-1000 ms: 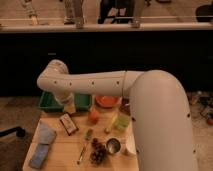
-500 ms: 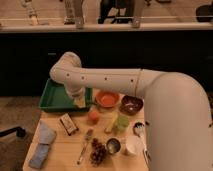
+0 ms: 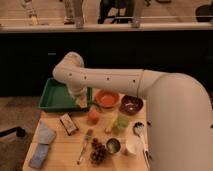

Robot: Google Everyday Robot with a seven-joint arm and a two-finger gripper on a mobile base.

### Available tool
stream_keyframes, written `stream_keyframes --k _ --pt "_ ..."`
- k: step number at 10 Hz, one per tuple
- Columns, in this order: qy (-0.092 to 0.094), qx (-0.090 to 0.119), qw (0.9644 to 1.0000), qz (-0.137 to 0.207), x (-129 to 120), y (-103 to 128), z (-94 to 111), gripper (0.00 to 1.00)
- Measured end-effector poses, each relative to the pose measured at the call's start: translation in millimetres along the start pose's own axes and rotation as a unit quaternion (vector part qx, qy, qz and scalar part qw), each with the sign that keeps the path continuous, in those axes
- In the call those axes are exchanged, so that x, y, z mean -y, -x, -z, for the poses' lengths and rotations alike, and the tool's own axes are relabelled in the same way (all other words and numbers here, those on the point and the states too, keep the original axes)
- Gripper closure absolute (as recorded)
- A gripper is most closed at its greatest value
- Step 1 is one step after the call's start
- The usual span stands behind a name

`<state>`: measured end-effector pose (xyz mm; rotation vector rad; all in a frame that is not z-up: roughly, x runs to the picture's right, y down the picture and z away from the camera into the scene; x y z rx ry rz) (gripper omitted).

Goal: Place pepper in red bowl

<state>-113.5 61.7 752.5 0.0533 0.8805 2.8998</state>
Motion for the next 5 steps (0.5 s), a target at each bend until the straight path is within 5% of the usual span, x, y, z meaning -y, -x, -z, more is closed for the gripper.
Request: stream_keyframes --k 5 --pt "-0.001 0.001 1.0 0.001 0.3 -1.1 -0.1 1.0"
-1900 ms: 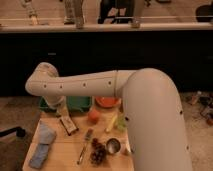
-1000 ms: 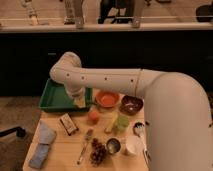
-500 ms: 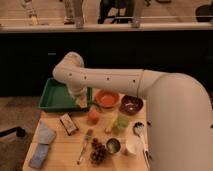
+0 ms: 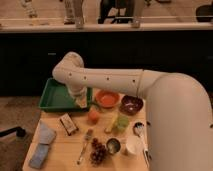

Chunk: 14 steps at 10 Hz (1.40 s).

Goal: Place pepper in red bowl

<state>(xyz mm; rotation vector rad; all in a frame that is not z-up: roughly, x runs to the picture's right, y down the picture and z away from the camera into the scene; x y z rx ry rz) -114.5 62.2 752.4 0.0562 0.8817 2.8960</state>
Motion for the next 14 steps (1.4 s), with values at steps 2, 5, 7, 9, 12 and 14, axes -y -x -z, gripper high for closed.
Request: stream_keyframes --k 2,5,7,9,12,14 --pt "-0.004 0.008 1.0 -0.002 -4.8 -2.6 -3.4 1.0" --pt "-0.008 0.02 0.9998 -0.005 -26.2 3.5 -5.4 1.0" --pt "-0.013 0.025 0.9996 -0.007 -41.8 7.7 -10.1 1.0" --pt "-0.023 0.03 0.9991 -0.019 -53.8 21.7 -20.6 1.0" --pt "-0.035 0.023 0.9983 -0.041 -61.2 41.2 -33.8 1.0" --pt "-0.036 -0.003 0.9973 -0.064 -62.2 56.7 -40.6 1.0"
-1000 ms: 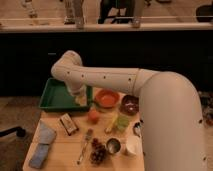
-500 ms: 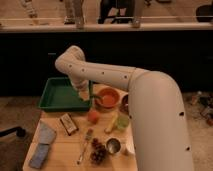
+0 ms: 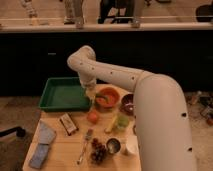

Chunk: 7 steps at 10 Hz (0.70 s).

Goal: Place pepper in red bowl

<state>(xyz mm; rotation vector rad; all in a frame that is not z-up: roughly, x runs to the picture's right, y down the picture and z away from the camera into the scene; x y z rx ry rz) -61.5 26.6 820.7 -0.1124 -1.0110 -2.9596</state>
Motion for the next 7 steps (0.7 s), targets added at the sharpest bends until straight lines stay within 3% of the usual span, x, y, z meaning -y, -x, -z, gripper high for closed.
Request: stream_keyframes --k 4,7 --pt "-0.003 -0.043 0.9987 -0.026 -8.3 14.0 -8.4 1.0" --pt "-0.013 -0.055 0.998 -0.028 -15.1 12.5 -16.2 1.0"
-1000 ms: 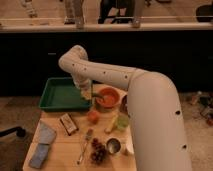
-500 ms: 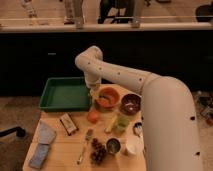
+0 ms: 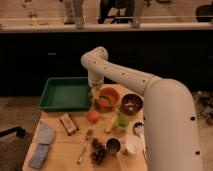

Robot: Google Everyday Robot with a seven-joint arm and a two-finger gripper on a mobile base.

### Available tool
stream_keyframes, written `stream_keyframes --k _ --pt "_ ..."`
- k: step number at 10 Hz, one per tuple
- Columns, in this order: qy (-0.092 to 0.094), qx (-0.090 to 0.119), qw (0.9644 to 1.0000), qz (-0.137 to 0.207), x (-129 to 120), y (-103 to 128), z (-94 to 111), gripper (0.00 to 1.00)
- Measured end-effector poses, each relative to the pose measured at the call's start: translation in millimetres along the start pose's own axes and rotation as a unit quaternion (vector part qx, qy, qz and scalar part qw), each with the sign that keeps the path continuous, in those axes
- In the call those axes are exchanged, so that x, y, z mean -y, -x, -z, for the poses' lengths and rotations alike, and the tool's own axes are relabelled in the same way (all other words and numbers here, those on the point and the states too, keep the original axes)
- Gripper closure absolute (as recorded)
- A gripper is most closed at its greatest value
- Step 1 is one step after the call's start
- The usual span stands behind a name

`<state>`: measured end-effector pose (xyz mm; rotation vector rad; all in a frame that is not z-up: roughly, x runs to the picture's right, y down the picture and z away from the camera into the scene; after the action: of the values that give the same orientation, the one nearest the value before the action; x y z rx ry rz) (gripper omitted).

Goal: Place pepper in red bowl

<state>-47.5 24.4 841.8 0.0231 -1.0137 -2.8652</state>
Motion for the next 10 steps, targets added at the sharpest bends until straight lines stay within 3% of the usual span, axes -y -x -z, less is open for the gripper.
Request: stream_keyframes --k 5,10 --pt "-0.026 0.002 0.9997 0.0 -9.7 1.3 -17.0 1.0" --pt "-0.03 0.013 0.9993 -0.021 -20.7 18.7 -27.5 1.0"
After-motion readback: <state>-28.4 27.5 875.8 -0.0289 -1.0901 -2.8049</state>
